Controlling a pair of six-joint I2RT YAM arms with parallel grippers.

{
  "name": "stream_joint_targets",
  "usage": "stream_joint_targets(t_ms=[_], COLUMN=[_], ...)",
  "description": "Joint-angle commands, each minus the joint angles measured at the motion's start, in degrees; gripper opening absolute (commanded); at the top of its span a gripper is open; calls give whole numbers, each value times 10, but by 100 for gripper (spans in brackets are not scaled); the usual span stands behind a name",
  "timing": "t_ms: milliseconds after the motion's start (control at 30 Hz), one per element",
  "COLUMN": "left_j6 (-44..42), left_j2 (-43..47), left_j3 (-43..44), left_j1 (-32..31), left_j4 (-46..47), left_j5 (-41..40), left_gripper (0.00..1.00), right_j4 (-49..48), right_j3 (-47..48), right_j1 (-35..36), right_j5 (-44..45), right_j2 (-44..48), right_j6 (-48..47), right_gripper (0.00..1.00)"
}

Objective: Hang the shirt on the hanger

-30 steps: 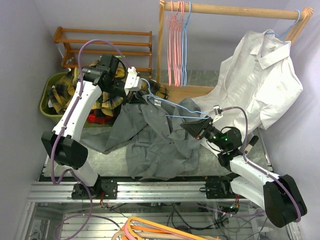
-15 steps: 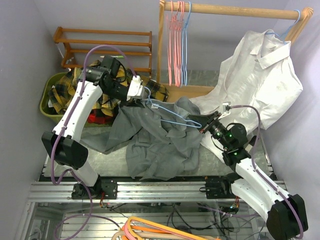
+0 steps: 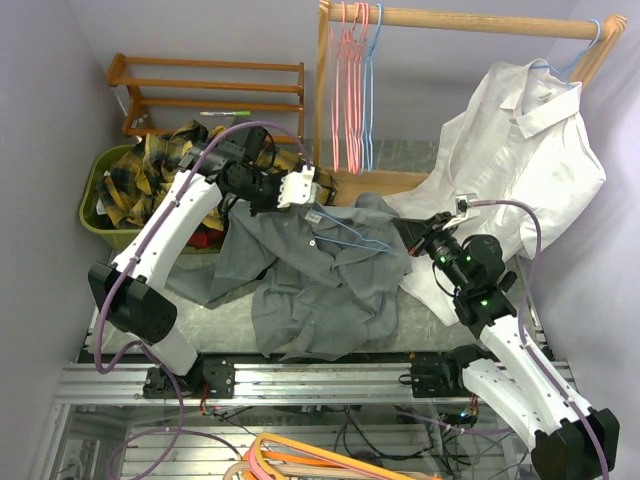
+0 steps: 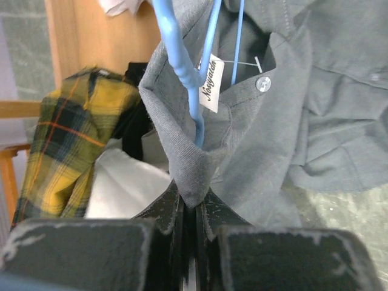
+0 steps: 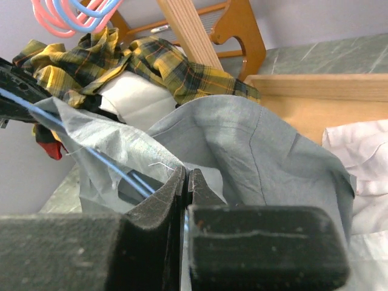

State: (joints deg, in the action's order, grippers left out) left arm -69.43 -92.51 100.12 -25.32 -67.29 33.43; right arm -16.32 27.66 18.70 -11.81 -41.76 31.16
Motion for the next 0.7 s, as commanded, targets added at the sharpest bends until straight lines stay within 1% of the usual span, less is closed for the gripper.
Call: stream_joint_targets(t_ms=[0, 67, 233, 433, 500, 600, 667], left_j6=[88, 106, 124, 134, 141, 182, 210], left_j2=[18, 16, 16, 15, 15, 13, 9], left_j3=[-7, -3, 3, -22, -32, -49, -58], left_j1=[-10, -16, -22, -41, -46, -53, -65], left_j4=[105, 122, 134, 168, 176, 210, 225], left_j5=[-149, -165, -172, -253, -260, -280, -296], left_gripper=[7, 7, 7, 7, 7, 7, 7], right_j4=[40, 43, 58, 93, 105, 122, 133], right_j3=[25, 26, 23, 40, 54, 87, 103], right_j1=[-4, -4, -4, -4, -4, -4, -4], right_j5=[15, 7, 14, 21, 3, -59, -65], right_j2=[11, 7, 8, 15, 19, 12, 7], right_j6=[-37, -42, -54, -67, -61, -35, -27], right_gripper=[0, 0, 0, 0, 0, 0, 0])
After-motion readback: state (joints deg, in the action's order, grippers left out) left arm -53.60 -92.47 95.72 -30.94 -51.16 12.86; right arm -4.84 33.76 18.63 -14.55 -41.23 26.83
